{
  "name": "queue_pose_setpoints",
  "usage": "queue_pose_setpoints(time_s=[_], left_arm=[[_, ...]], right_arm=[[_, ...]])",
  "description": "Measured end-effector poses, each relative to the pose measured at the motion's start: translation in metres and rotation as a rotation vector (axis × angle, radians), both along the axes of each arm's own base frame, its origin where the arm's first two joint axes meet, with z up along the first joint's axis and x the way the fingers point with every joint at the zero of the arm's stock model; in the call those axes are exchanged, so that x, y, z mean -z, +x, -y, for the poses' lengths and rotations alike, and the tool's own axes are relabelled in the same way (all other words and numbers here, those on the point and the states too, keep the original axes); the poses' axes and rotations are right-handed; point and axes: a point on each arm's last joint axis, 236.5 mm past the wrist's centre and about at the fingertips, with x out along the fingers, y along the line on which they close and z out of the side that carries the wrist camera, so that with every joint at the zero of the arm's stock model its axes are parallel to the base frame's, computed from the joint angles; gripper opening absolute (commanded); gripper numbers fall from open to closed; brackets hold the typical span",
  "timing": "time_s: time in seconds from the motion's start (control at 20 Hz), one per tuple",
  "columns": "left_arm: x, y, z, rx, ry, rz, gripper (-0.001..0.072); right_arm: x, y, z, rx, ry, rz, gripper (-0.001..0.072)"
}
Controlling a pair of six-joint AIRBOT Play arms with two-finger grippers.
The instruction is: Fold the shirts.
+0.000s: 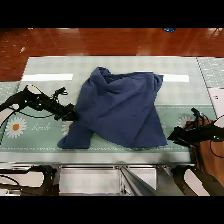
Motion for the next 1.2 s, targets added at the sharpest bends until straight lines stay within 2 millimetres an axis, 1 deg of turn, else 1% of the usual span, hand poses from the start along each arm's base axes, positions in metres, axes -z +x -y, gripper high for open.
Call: queue_pose_setpoints(time_s=[0.15,0.3,0.4,0.45,0.5,0.55,0.6,0.65,0.7,0.8,0.9,0.95,1.0,1.05,1.1,1.15,1.2], left_arm=[[-0.002,0.001,0.002,-0.003,-0.010,0.002,0.0031],[-0.004,0.002,0.004,-0.007,-0.021,-0.001,0.0031],[-0.005,0.001,0.005,-0.008,-0.025,-0.007,0.0031],[-0.006,0.001,0.006,-0.010,-0.029,-0.009,0.0031],[-0.007,0.001,0.006,-0.013,-0.031,-0.013,0.0031],[-0.009,0.002,0.006,-0.011,-0.034,-0.011,0.0031],[-0.014,0.006,0.007,-0.015,-0.040,-0.001,0.0031],[-0.021,0.014,0.009,-0.019,-0.048,0.023,0.0031],[-0.032,0.023,0.010,-0.021,-0.059,0.055,0.0031],[-0.068,0.049,0.015,-0.032,-0.088,0.162,0.0031],[-0.126,0.084,0.020,-0.044,-0.124,0.335,0.0031],[-0.162,0.100,0.021,-0.045,-0.132,0.439,0.0031],[-0.202,0.113,0.022,-0.050,-0.143,0.543,0.0031],[-0.247,0.123,0.022,-0.059,-0.146,0.663,0.0031],[-0.295,0.130,0.020,-0.072,-0.144,0.785,0.0030],[-0.341,0.133,0.016,-0.098,-0.140,0.904,0.0031],[-0.387,0.131,0.010,-0.125,-0.133,1.018,0.0030]], right_arm=[[0.005,-0.004,-0.008,-0.001,0.029,-0.028,0.0407],[0.013,-0.006,-0.027,-0.044,0.086,-0.064,0.0406],[0.015,0.005,-0.047,-0.055,0.145,-0.053,0.0350],[0.016,0.020,-0.055,-0.047,0.158,-0.015,0.0223],[0.017,0.036,-0.058,-0.045,0.153,0.023,0.0026],[0.014,0.052,-0.061,-0.055,0.149,0.063,0.0022],[0.006,0.069,-0.067,-0.070,0.159,0.111,0.0022],[-0.006,0.085,-0.074,-0.094,0.174,0.155,0.0022],[-0.022,0.101,-0.078,-0.130,0.177,0.204,0.0022],[-0.068,0.144,-0.083,-0.178,0.173,0.351,0.0021],[-0.135,0.181,-0.085,-0.244,0.145,0.523,0.0021],[-0.176,0.199,-0.082,-0.271,0.113,0.627,0.0021],[-0.218,0.211,-0.079,-0.295,0.076,0.726,0.0022],[-0.262,0.220,-0.077,-0.310,0.041,0.828,0.0021],[-0.304,0.224,-0.074,-0.320,0.001,0.926,0.0021],[-0.350,0.224,-0.070,-0.323,-0.047,1.033,0.0021],[-0.392,0.220,-0.066,-0.320,-0.088,1.130,0.0021]])
